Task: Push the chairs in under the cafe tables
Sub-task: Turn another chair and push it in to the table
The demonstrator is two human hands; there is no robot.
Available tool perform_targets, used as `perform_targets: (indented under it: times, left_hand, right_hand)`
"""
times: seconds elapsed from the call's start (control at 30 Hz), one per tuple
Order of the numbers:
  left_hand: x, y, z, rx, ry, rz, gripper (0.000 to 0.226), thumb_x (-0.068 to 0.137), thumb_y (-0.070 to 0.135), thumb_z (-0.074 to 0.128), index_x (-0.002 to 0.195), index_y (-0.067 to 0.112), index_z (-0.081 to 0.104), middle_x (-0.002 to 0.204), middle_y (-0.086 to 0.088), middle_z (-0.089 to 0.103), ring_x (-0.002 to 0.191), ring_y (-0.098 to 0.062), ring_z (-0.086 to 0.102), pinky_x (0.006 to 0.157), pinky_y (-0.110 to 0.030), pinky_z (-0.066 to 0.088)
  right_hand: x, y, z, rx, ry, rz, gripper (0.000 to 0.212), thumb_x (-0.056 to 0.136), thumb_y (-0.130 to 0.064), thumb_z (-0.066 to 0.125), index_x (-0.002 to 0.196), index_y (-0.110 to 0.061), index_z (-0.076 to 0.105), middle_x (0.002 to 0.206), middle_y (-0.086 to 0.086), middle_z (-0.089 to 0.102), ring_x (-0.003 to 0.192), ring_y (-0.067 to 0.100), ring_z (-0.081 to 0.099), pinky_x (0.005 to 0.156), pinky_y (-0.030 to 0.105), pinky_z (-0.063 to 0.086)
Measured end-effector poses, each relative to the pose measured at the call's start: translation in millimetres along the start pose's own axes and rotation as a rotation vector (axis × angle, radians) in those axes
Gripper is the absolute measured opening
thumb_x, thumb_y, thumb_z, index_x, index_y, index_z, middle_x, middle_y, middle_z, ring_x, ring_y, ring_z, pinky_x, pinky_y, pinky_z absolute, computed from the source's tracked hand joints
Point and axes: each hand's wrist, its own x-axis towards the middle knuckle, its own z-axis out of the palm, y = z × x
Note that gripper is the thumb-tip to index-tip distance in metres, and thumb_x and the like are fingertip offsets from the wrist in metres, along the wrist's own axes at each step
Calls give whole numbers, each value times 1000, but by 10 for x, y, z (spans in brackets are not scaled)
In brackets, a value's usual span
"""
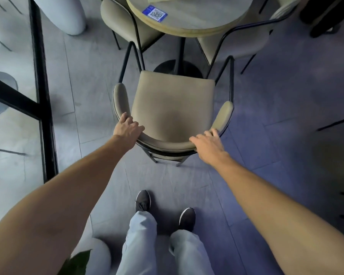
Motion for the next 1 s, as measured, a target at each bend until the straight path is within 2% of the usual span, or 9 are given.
perform_targets:
  times: [0.17,0.4,0.7,0.8,0.9,1.0]
  left_hand:
    - [368,-454,-49,-4,-1,27,41,84,11,56,121,27,56,114,3,64,120,-27,47,116,-40,16]
    - [755,-950,-86,-21,7,59,42,83,11,56,122,25,55,117,0,62,121,-28,46,118,-41,14]
    - [1038,-1239,-92,-15,-5,85,39,86,14,56,124,24,56,120,-4,60,121,-31,44,118,-44,13]
    - [1036,-1222,-95,8,5,82,39,86,14,56,124,24,57,120,-4,60,119,-30,46,117,-43,16]
    - [1022,-1183,-193,69,-97,77,36,91,19,52,127,23,54,122,-2,58,120,-29,48,114,-44,21]
    - [1004,-1053,-353,57,-157,99,38,95,28,52,132,23,51,128,-5,55,120,-27,50,105,-43,35]
  right_hand:
    - [443,-106,-183,13,7,52,42,88,-5,55,122,-28,55,114,-1,66,113,29,54,107,49,25]
    - [925,-225,-424,13,-18,101,37,90,-9,56,122,-28,56,113,-2,67,111,29,55,104,49,27]
    - [1242,-275,-547,35,-30,139,37,89,-7,58,120,-26,55,112,-2,66,112,30,54,104,51,24]
    - [1237,-271,-511,36,-8,139,35,90,-8,57,120,-26,55,112,-2,66,111,29,54,103,50,24]
    - [1238,-269,-558,23,-59,141,34,94,-12,55,125,-27,54,116,-2,65,114,27,53,104,49,25]
    - [1218,-280,-658,23,-99,144,30,96,-21,56,125,-26,56,120,0,64,118,27,53,106,48,28]
